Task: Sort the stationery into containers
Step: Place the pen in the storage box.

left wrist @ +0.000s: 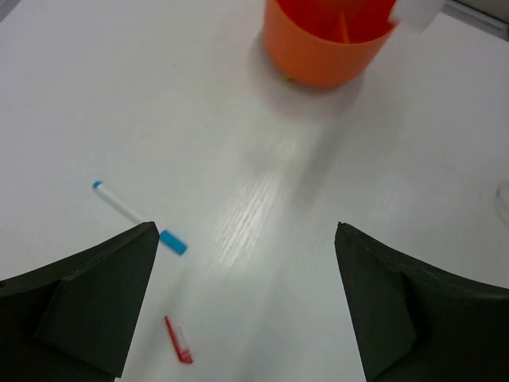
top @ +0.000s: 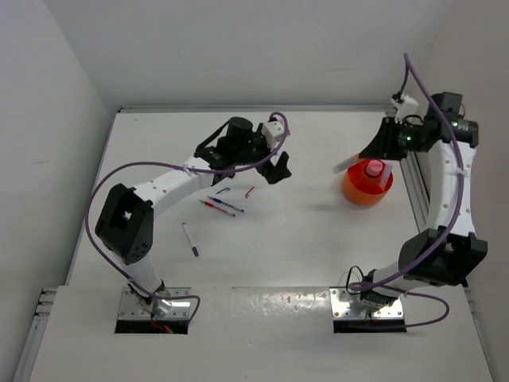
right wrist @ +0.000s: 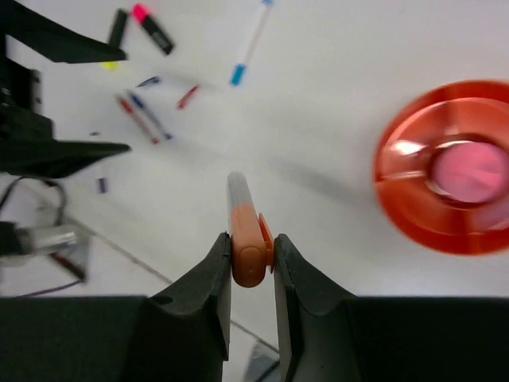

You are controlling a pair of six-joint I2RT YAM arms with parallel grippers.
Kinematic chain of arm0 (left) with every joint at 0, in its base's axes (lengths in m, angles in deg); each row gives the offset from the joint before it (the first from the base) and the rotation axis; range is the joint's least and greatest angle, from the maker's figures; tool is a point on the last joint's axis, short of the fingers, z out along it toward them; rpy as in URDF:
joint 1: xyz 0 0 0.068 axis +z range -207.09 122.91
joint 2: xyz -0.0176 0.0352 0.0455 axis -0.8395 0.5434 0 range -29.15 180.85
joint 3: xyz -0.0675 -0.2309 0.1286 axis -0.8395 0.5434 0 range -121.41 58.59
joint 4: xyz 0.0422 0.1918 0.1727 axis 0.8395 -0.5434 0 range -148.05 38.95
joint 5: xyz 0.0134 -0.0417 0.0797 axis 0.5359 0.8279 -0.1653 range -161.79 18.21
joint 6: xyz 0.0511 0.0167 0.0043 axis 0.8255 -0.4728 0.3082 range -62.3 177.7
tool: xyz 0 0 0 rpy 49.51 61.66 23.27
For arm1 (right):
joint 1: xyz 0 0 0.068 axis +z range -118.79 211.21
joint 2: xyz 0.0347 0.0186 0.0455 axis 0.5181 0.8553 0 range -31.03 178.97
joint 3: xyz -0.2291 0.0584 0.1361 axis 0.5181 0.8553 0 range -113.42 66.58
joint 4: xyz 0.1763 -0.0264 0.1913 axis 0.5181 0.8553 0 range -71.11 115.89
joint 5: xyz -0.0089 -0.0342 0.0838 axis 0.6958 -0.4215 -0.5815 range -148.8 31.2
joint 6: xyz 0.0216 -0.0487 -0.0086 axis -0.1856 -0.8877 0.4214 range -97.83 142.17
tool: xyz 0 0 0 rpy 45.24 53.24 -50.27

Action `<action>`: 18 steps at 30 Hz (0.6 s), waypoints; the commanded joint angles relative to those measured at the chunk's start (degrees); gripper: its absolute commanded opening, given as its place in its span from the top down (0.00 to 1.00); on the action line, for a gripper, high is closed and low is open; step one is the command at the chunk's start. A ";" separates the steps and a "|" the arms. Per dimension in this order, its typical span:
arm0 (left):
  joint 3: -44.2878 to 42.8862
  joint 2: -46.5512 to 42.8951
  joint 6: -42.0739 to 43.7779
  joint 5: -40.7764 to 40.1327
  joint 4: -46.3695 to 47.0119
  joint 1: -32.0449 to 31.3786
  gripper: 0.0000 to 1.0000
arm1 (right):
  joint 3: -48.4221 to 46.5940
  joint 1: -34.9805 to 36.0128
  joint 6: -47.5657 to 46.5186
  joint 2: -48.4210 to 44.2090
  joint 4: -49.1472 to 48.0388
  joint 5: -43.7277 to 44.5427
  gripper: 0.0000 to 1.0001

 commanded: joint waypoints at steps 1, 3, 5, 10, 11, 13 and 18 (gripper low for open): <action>-1.70 -1.91 0.52 -0.36 -1.67 2.80 0.00 | -9.56 -2.22 -13.00 0.63 12.06 13.16 1.00; -2.14 -1.91 1.40 -0.18 -2.11 3.50 0.00 | -12.03 -4.06 -16.68 0.90 14.44 18.68 1.00; -3.19 -1.21 1.58 -0.09 -2.02 3.85 0.00 | -10.99 -5.56 -18.88 0.46 13.23 23.68 1.00; -6.35 0.99 0.44 1.05 -1.59 4.91 0.00 | -5.80 -7.58 -20.91 0.72 7.86 29.77 1.00; -6.53 1.25 0.35 1.31 -1.41 4.91 0.00 | -5.18 -7.76 -20.99 1.25 6.03 30.99 1.00; -6.44 1.34 0.26 1.76 -1.23 4.73 0.00 | -4.39 -8.72 -21.17 2.74 3.74 31.01 1.00; -5.22 1.43 0.79 1.58 -1.23 5.17 0.00 | -3.86 -9.25 -21.17 5.55 -0.14 32.94 1.00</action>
